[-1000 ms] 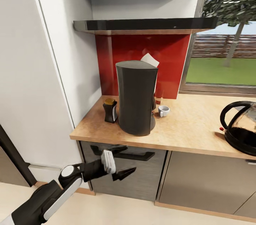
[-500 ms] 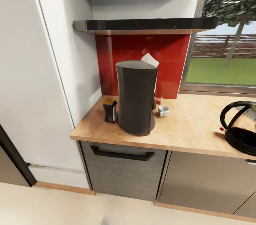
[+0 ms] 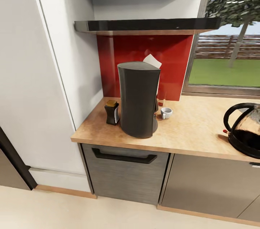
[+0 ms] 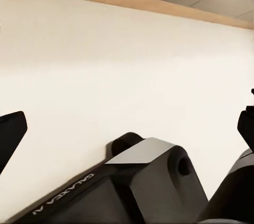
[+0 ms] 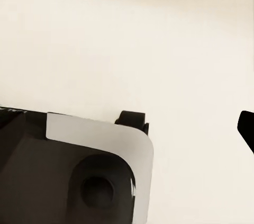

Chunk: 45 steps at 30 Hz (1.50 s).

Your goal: Set up a coffee station on the kitchen countertop: keep the coffee maker on the countertop, move the bottle of coffee from the kitchen shelf to the counter next to the coffee maker, place a paper coffee filter on top of the coffee maker, put the saucer next to the coffee maker with the coffee cup on the saucer, and place the electric kettle next to the coffee maker.

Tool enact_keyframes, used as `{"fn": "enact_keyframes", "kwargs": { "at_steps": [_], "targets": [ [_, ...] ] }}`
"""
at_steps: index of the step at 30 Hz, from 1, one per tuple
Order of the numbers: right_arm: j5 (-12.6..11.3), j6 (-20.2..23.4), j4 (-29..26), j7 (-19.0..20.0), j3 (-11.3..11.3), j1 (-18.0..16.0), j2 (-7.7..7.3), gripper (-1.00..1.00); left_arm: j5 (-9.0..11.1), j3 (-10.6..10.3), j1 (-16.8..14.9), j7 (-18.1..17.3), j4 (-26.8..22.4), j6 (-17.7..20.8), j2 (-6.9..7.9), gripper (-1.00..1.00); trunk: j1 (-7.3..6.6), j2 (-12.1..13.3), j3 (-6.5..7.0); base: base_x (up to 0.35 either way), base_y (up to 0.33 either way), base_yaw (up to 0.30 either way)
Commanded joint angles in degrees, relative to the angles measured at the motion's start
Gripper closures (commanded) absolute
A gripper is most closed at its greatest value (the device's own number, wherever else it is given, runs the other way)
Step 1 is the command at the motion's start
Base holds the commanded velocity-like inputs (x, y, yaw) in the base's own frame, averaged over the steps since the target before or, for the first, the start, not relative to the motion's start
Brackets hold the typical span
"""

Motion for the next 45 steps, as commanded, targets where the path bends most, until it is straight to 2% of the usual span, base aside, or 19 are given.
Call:
{"fn": "enact_keyframes", "kwargs": {
  "at_steps": [1,5,9,27,31,35,36,38,39,45],
  "targets": [
    [0.39,-0.17,0.02,0.22,-0.5,-0.03,-0.02,-1.0,0.29,-0.46,-0.04,-0.02,0.07,-0.41,0.02,-1.0,0.0,-0.03,-0.06,0.0,0.0,0.0],
    [0.15,-0.19,0.02,0.22,-0.53,-0.03,-0.02,-1.0,0.29,-0.34,-0.04,0.07,0.18,-0.41,0.02,-1.0,0.0,-0.03,-0.06,0.0,0.0,0.0],
    [0.8,1.1,0.47,-1.07,-0.14,-0.2,0.23,-1.0,0.76,-0.29,1.07,0.33,1.32,0.29,-1.27,-1.0,0.0,-0.03,-0.06,0.0,0.0,0.0],
    [0.82,6.89,0.31,-6.85,-0.02,-0.29,0.18,-1.0,0.77,-0.29,1.05,0.32,1.31,0.29,-1.29,-1.0,0.0,-0.03,-0.06,0.0,0.0,0.0],
    [0.76,7.52,-1.0,-5.55,-0.06,-1.6,-1.13,-1.0,0.68,0.75,2.37,1.62,2.62,0.22,-1.9,-1.0,0.0,-0.03,-0.06,0.0,0.0,0.0],
    [0.61,6.47,-2.31,-4.27,-0.25,-2.92,-1.41,-1.0,0.65,1.88,2.71,2.33,3.45,0.21,-2.02,-1.0,0.0,-0.03,-0.06,0.0,0.0,0.0],
    [0.59,6.93,-23.91,31.41,-0.28,-3.05,-1.43,-1.0,0.65,13.52,2.74,2.36,3.49,0.21,-2.04,-1.0,0.0,-0.03,-0.06,0.0,0.0,0.0],
    [0.56,8.09,-26.52,34.75,-0.31,-3.13,-1.46,-1.0,0.65,13.89,2.78,2.42,3.55,0.2,-2.05,-1.0,0.0,-0.03,-0.06,0.0,0.0,0.0],
    [0.47,10.63,-31.96,40.45,-0.41,-3.2,-1.48,-1.0,0.64,14.29,2.83,2.48,3.61,0.2,-2.07,-1.0,0.0,-0.03,-0.06,0.0,0.0,0.0],
    [0.37,15.81,-40.44,47.84,-0.49,-3.25,-1.45,-1.0,0.64,14.5,2.86,2.57,3.66,0.2,-2.08,-1.0,0.0,-0.03,-0.06,0.0,0.0,0.0]
  ]
}}
